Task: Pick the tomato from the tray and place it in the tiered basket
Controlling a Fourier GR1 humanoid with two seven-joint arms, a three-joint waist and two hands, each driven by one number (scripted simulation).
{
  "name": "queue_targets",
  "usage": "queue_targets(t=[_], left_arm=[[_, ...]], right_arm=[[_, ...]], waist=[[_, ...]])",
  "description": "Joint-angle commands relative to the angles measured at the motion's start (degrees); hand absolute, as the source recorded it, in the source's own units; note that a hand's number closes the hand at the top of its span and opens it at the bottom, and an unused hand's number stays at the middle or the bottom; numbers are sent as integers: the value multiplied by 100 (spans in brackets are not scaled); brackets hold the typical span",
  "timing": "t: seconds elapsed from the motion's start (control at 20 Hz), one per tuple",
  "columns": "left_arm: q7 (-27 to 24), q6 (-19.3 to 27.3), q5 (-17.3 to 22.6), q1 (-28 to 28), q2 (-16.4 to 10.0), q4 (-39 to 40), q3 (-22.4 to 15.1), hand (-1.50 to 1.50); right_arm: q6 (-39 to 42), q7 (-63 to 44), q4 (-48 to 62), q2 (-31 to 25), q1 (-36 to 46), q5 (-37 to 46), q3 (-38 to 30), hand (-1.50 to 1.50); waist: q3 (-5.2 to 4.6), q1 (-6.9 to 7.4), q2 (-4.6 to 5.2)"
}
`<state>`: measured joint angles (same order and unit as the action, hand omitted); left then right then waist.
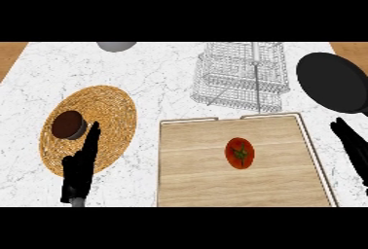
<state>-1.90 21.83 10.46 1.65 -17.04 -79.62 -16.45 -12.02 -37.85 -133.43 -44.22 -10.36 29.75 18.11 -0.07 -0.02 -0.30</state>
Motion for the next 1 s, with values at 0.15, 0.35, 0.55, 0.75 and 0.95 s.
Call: queue_targets(t=[0.15, 0.35, 0.55, 0.75, 0.95], left_arm=[[-275, -126, 10, 332, 191, 404, -3, 0], [276, 99, -192, -31, 240, 122, -91, 0], [287, -130, -49, -168, 90, 273, 195, 0], [423, 132, -285, -184, 451, 195, -38, 0], [129, -23, -330, -46, 448, 410, 119, 0]], right_arm=[[376, -1447, 29, 648, 699, 2020, 1378, -150], [848, -2035, 912, 1297, 1250, 2924, 2196, -150], [1796, -2843, 1044, 1912, 1683, 3279, 2539, -150], [2049, -2779, 1726, 2492, 2013, 3210, 2311, -150], [2070, -2483, 1691, 2696, 1657, 3318, 2392, -150]], waist=[[-8, 35, 22], [-4, 52, 29], [-5, 23, 29], [3, 31, 38], [5, -5, 30]])
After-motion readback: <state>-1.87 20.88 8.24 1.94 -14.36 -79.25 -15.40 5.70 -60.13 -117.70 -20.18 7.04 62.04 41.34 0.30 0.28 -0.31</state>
